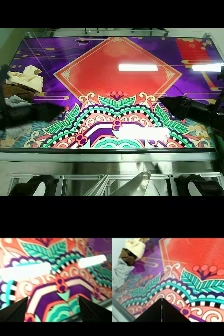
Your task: Fold the shirts.
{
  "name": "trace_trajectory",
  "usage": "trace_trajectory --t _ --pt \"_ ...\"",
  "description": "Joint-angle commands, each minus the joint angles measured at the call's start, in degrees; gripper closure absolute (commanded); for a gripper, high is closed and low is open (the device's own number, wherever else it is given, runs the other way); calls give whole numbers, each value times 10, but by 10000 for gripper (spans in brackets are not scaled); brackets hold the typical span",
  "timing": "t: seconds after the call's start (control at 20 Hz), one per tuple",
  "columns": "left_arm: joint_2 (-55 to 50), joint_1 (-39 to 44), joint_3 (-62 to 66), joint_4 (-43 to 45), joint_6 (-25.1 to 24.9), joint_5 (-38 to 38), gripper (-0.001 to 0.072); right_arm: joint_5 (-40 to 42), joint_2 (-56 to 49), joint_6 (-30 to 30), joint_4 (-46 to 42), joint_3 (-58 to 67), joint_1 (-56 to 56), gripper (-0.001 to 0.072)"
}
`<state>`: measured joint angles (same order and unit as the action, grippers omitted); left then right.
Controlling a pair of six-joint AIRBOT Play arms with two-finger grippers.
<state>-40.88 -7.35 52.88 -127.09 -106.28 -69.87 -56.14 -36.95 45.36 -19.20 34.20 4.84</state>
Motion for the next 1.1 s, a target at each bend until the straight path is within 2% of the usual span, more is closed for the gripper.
trace_trajectory --t 0.0,0.15,0.3,0.35,0.4,0.5,0.6,0.75,0.8,0.85,0.9,0.95,1.05 --pt "-176 -93 206 151 -18 -14 -13 0 0 0 0 0 0 692" --pt "-391 -116 407 254 -40 -27 -13 0 0 0 0 0 0 692" --pt "-621 -98 601 309 -42 -20 -13 0 0 0 0 0 0 692" --pt "-679 -90 645 327 -42 -14 -13 0 0 0 0 0 0 692" --pt "-745 -75 675 380 -42 16 -13 0 0 0 0 0 0 692" --pt "-794 -40 647 521 -41 83 -13 0 0 0 0 0 0 692" --pt "-819 -15 606 641 -16 123 -13 0 0 0 0 0 0 692" --pt "-851 -10 602 650 -2 120 -2 0 0 0 0 0 0 692" --pt "-856 -10 602 651 -2 116 89 0 0 0 0 0 0 692" --pt "-856 -11 602 650 -2 113 437 0 0 0 0 0 0 692" --pt "-850 -10 603 649 -2 106 686 0 0 0 0 0 0 692" --pt "-840 -6 606 629 9 116 680 0 0 0 0 0 0 692" --pt "-817 0 653 492 12 129 680 0 0 0 0 0 0 692"
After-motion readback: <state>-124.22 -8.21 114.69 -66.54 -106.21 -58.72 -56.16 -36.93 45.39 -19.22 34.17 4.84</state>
